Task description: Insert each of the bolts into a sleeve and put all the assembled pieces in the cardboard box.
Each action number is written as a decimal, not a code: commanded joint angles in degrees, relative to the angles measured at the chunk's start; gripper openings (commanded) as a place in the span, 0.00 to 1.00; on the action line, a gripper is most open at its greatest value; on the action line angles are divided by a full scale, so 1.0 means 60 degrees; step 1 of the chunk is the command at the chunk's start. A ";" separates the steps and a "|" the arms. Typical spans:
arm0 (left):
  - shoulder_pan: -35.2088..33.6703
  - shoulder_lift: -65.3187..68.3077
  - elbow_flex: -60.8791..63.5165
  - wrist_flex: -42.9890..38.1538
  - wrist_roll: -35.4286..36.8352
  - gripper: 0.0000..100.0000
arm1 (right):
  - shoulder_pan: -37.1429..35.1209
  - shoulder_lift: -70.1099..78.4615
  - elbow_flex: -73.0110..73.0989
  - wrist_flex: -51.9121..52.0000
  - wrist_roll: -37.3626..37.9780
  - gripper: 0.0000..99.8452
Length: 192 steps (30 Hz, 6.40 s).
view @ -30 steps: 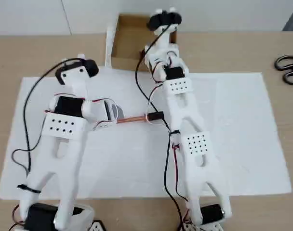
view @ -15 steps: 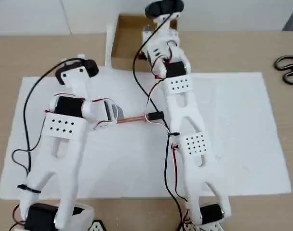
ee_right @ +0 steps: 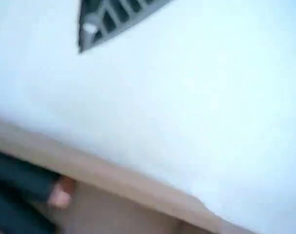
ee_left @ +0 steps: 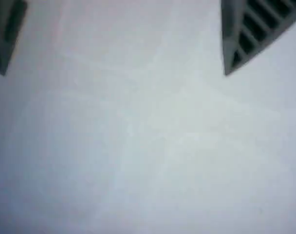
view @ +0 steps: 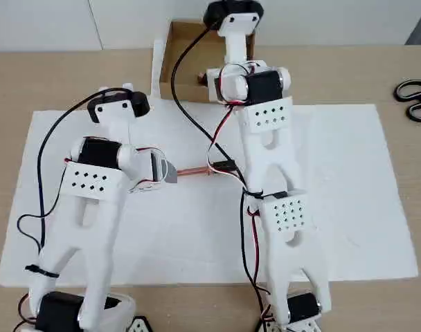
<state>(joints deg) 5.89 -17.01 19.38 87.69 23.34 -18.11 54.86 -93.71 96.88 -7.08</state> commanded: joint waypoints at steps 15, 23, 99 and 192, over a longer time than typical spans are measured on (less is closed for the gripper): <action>-0.0044 -0.0410 -0.0432 0.0088 0.0425 0.27 | -0.0256 -0.5780 0.4322 0.0593 0.1216 0.17; -0.0044 -0.0410 -0.0432 0.0088 0.0425 0.27 | -0.0418 -1.0161 1.2190 0.0535 0.1612 0.17; -0.5143 -0.0337 -0.1121 0.0703 0.1524 0.27 | -0.1238 -0.5810 1.7553 -0.7817 1.1136 0.17; 0.0029 -0.0322 0.0374 -0.1875 -0.4498 0.27 | 0.0711 -0.5824 1.4125 -0.4037 0.1949 0.20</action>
<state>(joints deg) 5.71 -17.10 21.32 77.58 -2.42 -14.24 20.75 -5.98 72.09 5.14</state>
